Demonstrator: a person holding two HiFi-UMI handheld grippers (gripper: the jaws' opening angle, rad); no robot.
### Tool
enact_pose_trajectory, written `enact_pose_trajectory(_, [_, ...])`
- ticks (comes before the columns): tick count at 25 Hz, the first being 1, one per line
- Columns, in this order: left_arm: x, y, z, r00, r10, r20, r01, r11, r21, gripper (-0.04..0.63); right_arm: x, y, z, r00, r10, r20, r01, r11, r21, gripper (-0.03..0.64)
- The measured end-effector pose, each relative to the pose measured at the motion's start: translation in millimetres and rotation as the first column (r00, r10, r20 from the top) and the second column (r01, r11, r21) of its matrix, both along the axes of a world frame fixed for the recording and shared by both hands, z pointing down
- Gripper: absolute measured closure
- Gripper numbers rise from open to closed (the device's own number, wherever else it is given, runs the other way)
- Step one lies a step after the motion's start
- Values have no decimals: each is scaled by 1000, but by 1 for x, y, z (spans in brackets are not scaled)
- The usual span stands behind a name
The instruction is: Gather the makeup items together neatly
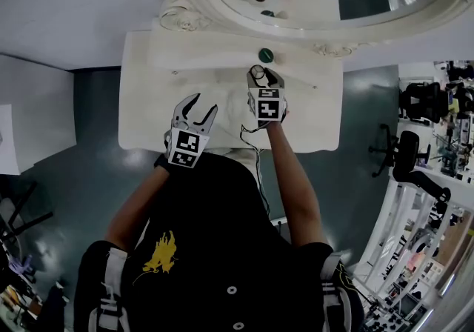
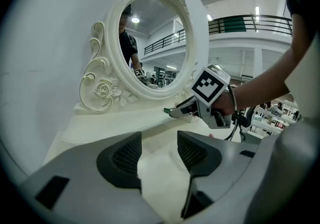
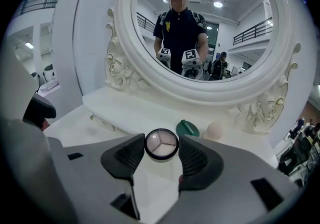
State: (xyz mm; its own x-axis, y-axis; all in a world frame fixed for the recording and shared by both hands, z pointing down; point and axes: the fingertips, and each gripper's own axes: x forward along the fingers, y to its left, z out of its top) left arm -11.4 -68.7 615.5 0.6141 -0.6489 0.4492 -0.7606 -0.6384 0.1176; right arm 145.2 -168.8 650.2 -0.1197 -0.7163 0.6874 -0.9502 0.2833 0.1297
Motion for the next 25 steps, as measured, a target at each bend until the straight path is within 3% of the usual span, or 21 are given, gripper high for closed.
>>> enact_pose_trajectory(12, [-1,2,9,1000,-11,4,11,1000,-28,365,-2,-58,-3,999,-31,-30,32,999,5,387])
enact_pose_trajectory(25, [-7,-5,5,1000,-9,16,9,1000,-23,365,-6,-63,5,1000,-28,-12,27,1000,-8,376])
